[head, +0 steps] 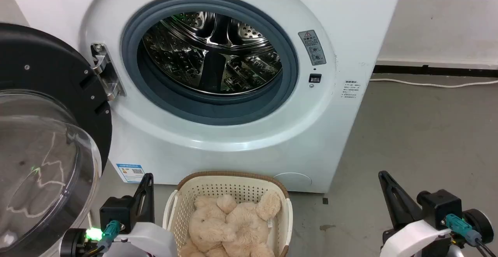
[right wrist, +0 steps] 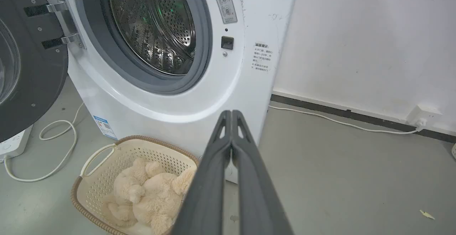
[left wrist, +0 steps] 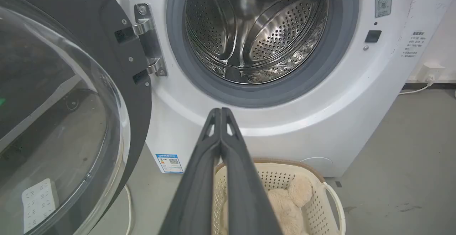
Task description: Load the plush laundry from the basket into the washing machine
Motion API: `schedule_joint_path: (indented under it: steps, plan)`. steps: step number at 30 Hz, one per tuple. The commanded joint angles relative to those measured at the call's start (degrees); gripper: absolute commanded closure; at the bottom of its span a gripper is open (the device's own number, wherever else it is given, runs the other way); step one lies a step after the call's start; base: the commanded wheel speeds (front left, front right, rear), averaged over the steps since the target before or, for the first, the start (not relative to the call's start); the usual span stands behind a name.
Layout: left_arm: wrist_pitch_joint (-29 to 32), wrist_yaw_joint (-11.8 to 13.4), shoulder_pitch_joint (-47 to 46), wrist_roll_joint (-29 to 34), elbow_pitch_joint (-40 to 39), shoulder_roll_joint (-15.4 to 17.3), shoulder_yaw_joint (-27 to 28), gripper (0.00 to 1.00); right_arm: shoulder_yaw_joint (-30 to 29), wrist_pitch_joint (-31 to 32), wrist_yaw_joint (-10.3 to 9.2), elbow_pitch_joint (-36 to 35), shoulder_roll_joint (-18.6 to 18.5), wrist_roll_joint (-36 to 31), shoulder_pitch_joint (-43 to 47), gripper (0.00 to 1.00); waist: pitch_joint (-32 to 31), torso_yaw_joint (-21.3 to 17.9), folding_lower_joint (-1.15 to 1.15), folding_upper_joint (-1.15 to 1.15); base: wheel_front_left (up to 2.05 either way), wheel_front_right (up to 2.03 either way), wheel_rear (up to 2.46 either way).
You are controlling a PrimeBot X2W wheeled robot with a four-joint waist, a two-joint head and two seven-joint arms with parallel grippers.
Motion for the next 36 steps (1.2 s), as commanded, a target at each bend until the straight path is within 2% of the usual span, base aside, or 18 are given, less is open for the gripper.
schedule_joint_path:
  steps: [1,34,35,36]
  plan:
    - [0.02,-0.25,-0.85,0.08,-0.28,-0.02,0.15,1.00,-0.10,0.02,0.03,0.09,0.24,-0.43,-0.70,1.00,0.00,0.00,0.00,0.00,0.00,0.00,0.00]
    - [0.02,-0.25,-0.85,0.08,-0.28,-0.02,0.15,1.00,-0.10,0.02,0.03,0.09,0.24,-0.43,-0.70,1.00,0.00,0.00,0.00,0.00,0.00,0.00,0.00]
    - [0.00,0.00,0.00,0.00,0.00,0.00,0.00,0.00,0.00,0.00,0.00,0.00,0.00,0.00,0.00,0.00,0.00,0.00,0.00,0.00,0.00,0.00,0.00]
    - [-0.03,0.02,0.02,0.00,0.00,0.00,-0.03,0.00,0.03,-0.02,0.00,-0.01,0.00,0.05,0.01,0.00,0.00,0.00,0.00,0.00,0.00,0.00,0.00]
